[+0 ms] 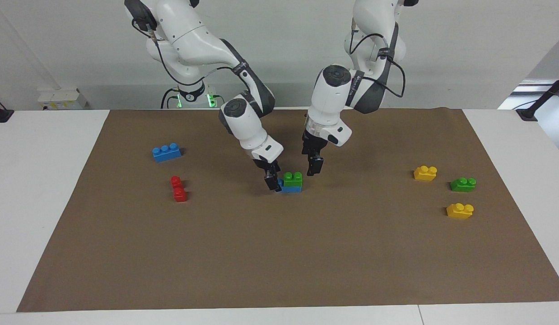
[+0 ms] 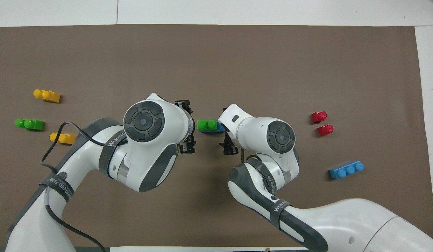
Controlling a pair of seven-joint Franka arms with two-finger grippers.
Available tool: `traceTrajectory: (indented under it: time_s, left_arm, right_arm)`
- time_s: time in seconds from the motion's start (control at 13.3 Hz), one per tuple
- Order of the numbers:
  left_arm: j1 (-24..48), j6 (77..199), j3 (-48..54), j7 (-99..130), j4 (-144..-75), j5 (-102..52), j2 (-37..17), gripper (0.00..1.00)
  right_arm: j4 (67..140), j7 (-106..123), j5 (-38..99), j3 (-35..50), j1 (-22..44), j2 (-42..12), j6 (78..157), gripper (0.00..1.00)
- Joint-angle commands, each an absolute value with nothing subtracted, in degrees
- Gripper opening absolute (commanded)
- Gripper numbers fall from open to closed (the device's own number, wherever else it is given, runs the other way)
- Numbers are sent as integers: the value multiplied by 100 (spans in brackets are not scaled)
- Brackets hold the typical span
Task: Remove green block with left arm and hold with right
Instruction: 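Grasp the green brick with the left gripper while the right gripper holds blue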
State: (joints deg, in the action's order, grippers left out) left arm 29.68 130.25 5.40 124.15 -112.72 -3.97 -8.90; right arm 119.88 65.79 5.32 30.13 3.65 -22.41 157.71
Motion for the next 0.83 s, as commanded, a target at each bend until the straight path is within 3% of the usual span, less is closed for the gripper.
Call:
traceTrajectory:
  time_s: [0.0, 0.23, 0.53, 0.75]
  left_arm:
    - [3094, 13105, 448, 12691, -10997, -220, -1229, 100]
    - [3269, 13148, 448, 13095, -10706, 105, -1713, 100]
    - [3270, 13236, 448, 13148, -10696, 105, -1758, 100]
    - [3270, 13377, 448, 13263, -10705, 114, -1819, 100]
  right_arm:
    - [11935, 6662, 352, 3015, 325, -2391, 15873, 100]
    - [11936, 6645, 360, 3015, 325, -2391, 15873, 100]
    - [11936, 6627, 360, 3015, 316, -2391, 15864, 100]
    - [11936, 6618, 360, 3015, 308, -2391, 15864, 88]
